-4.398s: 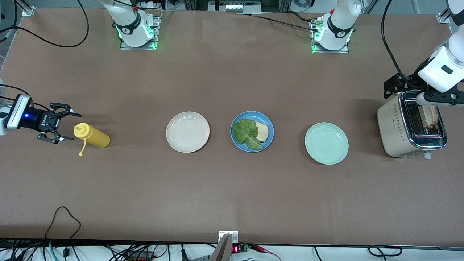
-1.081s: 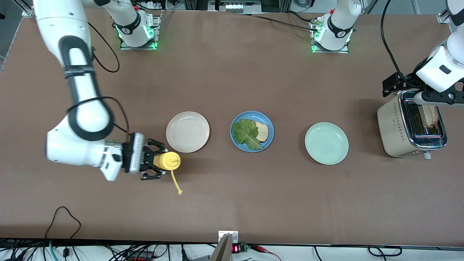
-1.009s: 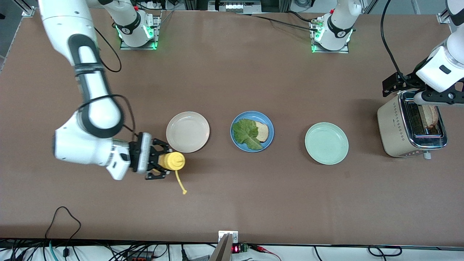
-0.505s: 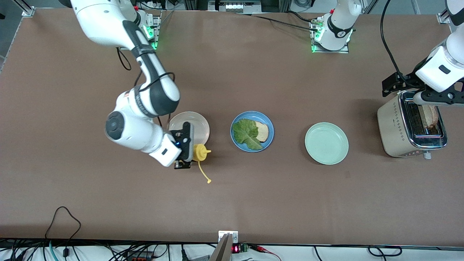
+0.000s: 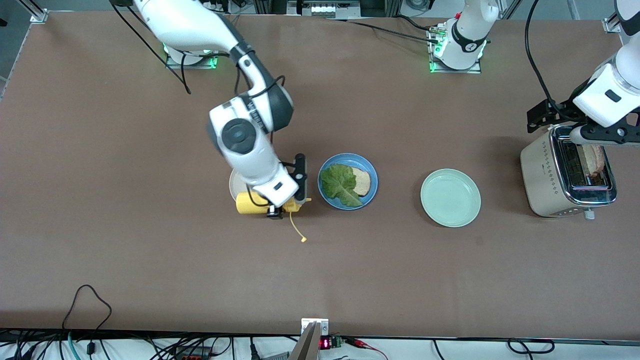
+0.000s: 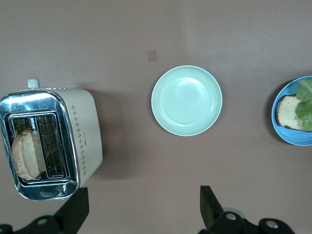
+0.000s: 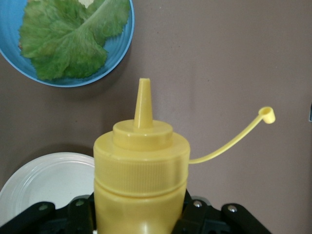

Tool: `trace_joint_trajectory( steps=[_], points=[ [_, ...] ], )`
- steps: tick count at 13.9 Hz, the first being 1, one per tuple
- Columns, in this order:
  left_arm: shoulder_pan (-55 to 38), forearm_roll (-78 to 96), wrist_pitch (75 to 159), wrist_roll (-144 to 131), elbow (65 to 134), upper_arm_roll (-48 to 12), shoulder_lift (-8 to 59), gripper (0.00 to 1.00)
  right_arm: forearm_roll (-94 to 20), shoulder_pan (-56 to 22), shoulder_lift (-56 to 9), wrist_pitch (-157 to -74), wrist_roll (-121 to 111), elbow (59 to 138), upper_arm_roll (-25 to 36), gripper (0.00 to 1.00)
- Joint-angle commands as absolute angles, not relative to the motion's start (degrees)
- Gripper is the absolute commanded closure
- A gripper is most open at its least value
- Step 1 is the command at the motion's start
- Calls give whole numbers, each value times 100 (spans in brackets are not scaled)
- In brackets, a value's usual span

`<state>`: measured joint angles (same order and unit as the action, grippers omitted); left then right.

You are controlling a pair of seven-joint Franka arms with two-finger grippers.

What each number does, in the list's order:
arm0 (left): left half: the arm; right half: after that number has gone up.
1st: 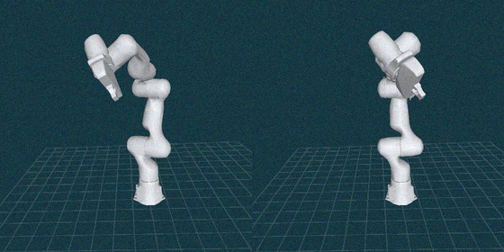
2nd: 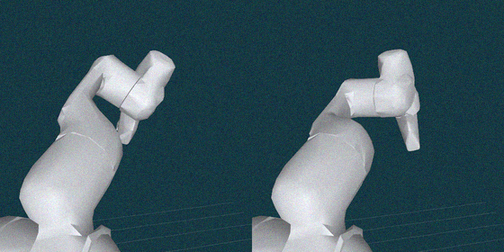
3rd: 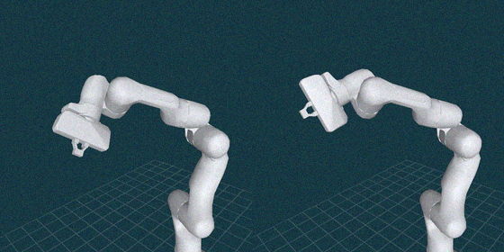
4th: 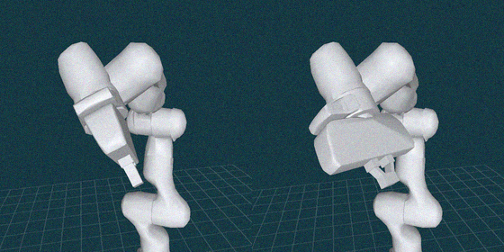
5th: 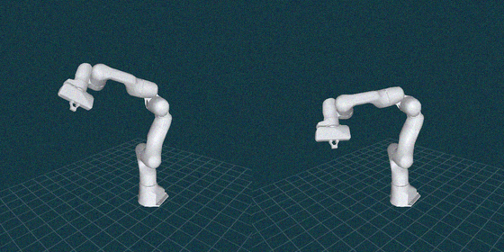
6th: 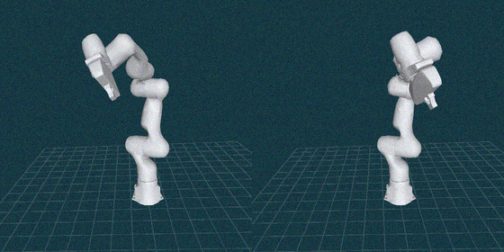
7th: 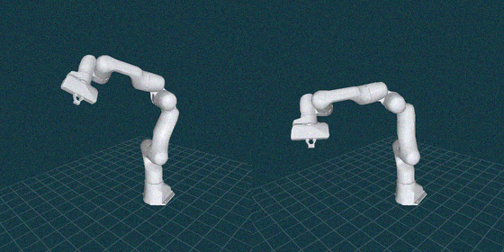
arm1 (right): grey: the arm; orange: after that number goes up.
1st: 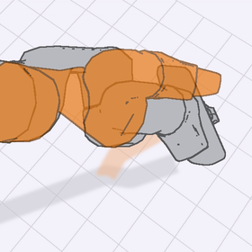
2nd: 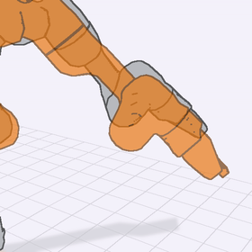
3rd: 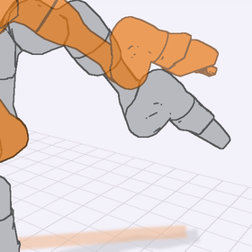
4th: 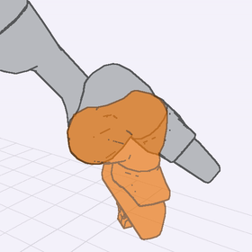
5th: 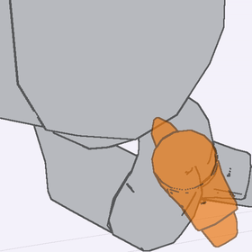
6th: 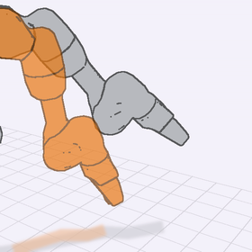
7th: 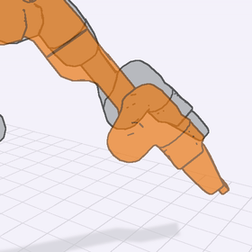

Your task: Make sandwich in blue plate with both arms

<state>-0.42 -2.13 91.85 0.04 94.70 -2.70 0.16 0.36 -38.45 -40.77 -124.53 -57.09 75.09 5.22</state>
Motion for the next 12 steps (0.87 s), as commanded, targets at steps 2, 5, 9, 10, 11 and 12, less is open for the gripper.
trace_joint_trajectory(
  steps=[2, 5, 9, 10, 11, 12],
  points=[
    [-79, -167, 9123, -70, 9431, -272, 9, 0, 1052, -4376, -4139, -12402, -4827, 7532, 633, 72],
    [-79, -167, 9123, -70, 9422, -272, 18, 0, 1844, -4658, -4271, -12305, -4299, 7541, 633, 72],
    [-88, -167, 9123, -70, 9404, -272, 26, 0, 2196, -4807, -4377, -12199, -4114, 7550, 633, 72],
    [-88, -167, 9123, -70, 9404, -272, 26, 0, 2284, -4842, -4403, -12182, -4035, 7550, 633, 72],
    [-88, -176, 9123, -70, 9404, -272, 26, 0, 2285, -4860, -4412, -12156, -4025, 7550, 633, 72],
    [-88, -176, 9123, -70, 9404, -272, 26, 0, 2285, -4860, -4412, -12155, -4025, 7550, 633, 72]
  ],
)
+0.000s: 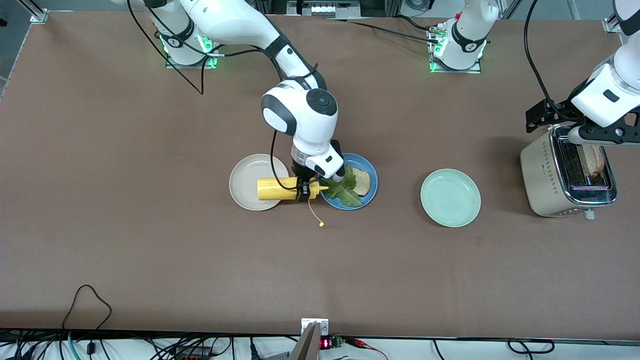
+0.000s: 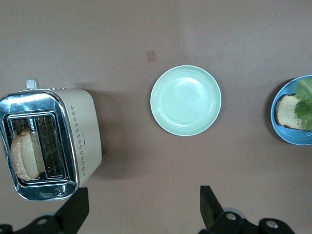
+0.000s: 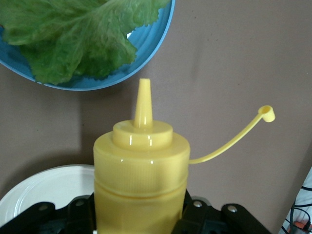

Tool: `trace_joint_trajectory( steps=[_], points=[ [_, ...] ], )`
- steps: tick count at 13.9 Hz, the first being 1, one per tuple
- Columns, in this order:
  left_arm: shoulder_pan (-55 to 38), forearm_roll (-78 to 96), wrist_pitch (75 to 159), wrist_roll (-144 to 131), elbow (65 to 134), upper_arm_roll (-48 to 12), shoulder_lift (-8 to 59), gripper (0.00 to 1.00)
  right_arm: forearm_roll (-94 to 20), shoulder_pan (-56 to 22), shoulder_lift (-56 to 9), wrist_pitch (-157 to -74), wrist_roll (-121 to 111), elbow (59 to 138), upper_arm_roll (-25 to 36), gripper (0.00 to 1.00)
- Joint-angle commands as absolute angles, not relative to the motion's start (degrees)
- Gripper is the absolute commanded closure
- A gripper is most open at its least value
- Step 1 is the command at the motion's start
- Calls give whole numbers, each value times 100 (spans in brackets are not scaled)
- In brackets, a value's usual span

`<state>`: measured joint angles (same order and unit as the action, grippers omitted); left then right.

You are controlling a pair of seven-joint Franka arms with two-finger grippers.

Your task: Make sandwich in blue plate with both arms

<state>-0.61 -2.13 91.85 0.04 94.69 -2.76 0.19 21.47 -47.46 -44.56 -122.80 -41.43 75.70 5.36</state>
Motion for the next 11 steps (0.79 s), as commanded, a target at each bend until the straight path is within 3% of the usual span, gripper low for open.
trace_joint_trajectory(
  steps=[1, 7, 11],
  points=[
    [-88, -167, 9123, -70, 9404, -272, 26, 0, 2294, -4860, -4412, -12155, -4025, 7550, 633, 72],
    [-88, -167, 9123, -70, 9404, -272, 26, 0, 2076, -4563, -4184, -11971, -4209, 7541, 642, 72],
    [-79, -167, 9088, -70, 9404, -272, 26, 0, 610, -3887, -3500, -11953, -5515, 7628, 571, 72]
  ],
)
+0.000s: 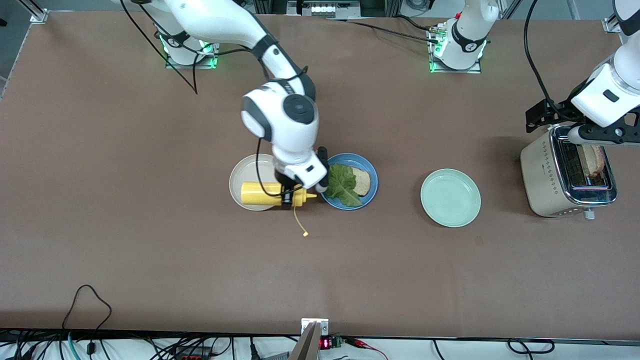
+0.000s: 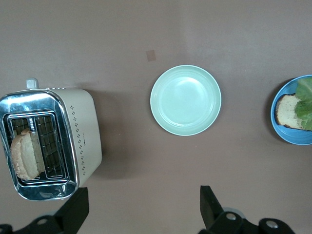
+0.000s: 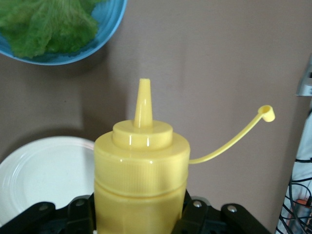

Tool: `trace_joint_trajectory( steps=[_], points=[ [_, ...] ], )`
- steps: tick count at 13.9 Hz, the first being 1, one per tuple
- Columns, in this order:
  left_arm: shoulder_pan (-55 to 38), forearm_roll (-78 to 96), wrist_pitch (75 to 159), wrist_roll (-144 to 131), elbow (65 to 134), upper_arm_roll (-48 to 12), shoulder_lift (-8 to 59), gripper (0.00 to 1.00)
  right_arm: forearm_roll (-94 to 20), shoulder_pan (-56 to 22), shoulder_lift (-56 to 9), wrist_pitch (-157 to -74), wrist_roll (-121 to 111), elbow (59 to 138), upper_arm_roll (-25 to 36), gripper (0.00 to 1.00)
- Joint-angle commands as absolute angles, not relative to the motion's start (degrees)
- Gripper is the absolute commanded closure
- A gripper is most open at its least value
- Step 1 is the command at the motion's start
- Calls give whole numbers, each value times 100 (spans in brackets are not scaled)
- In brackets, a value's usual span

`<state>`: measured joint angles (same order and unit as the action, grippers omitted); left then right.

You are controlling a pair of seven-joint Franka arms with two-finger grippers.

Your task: Make sandwich in blue plate with both arms

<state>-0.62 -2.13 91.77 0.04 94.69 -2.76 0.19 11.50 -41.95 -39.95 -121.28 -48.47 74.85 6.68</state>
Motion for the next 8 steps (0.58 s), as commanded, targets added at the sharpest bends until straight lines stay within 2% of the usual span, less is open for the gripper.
trace_joint_trajectory(
  steps=[1, 4, 8],
  points=[
    [-79, -167, 9079, -70, 9404, -272, 26, 0, 311, -3702, -3324, -11831, -5894, 7672, 563, 72],
    [-97, -167, 9088, -70, 9396, -272, 44, 0, -875, -3105, -2867, -11348, -7070, 7725, 562, 72],
    [-105, -167, 9018, -79, 9387, -272, 158, 0, -2466, -1937, -2602, -10540, -8531, 7770, 562, 72]
  ],
)
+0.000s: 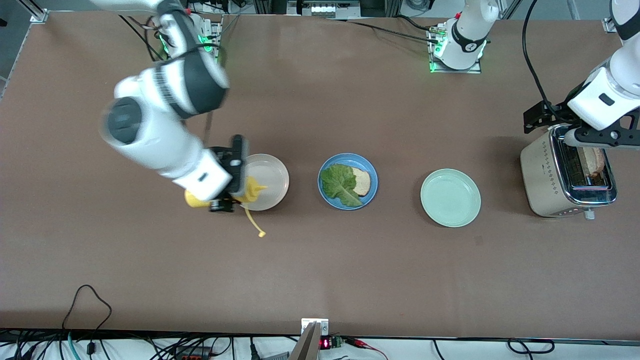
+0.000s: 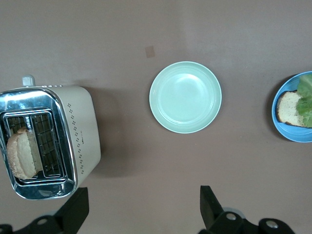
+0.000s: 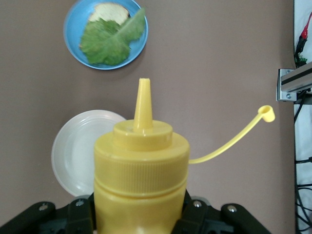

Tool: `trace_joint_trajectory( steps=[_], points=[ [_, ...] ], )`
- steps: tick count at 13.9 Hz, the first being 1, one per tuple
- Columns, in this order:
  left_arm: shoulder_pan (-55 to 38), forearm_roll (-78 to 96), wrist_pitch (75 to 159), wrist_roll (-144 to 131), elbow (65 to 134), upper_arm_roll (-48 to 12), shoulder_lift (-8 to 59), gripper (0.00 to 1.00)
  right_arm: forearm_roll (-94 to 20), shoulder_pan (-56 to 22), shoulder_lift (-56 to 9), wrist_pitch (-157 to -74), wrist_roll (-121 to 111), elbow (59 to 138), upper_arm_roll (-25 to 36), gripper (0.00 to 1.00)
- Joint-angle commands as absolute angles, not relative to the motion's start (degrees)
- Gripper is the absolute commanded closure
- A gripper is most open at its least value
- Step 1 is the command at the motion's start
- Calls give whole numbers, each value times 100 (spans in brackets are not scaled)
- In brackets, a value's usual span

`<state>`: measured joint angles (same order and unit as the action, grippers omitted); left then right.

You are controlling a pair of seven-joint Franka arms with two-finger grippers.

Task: Make sandwich in blue plate with both arms
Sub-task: 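Carry the mustard bottle back and set it on the table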

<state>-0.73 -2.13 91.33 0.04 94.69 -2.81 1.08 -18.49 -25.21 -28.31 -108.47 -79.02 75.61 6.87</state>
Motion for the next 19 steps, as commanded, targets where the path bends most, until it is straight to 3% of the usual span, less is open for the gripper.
trace_joint_trajectory(
  steps=[1, 7, 11, 15, 19],
  points=[
    [-123, -167, 9009, -97, 9361, -272, 176, 0, -2853, -1673, -2602, -10381, -8839, 7796, 562, 72],
    [-9, -272, 8895, -88, 9246, -159, 659, 0, -4928, -38, -2645, -9423, -10711, 8585, 580, 72],
    [606, -1095, 8727, 297, 9281, -150, 1115, 0, -5694, 824, -3180, -8633, -11880, 8903, 580, 72],
    [1254, -1433, 10174, 1482, 9745, -149, 1222, 0, -6134, 1449, -3962, -7991, -12900, 8947, 580, 72],
    [1985, -1415, 11538, 2100, 10800, -202, 1011, 0, -6433, 1792, -4595, -7620, -13639, 8938, 580, 71]
  ],
)
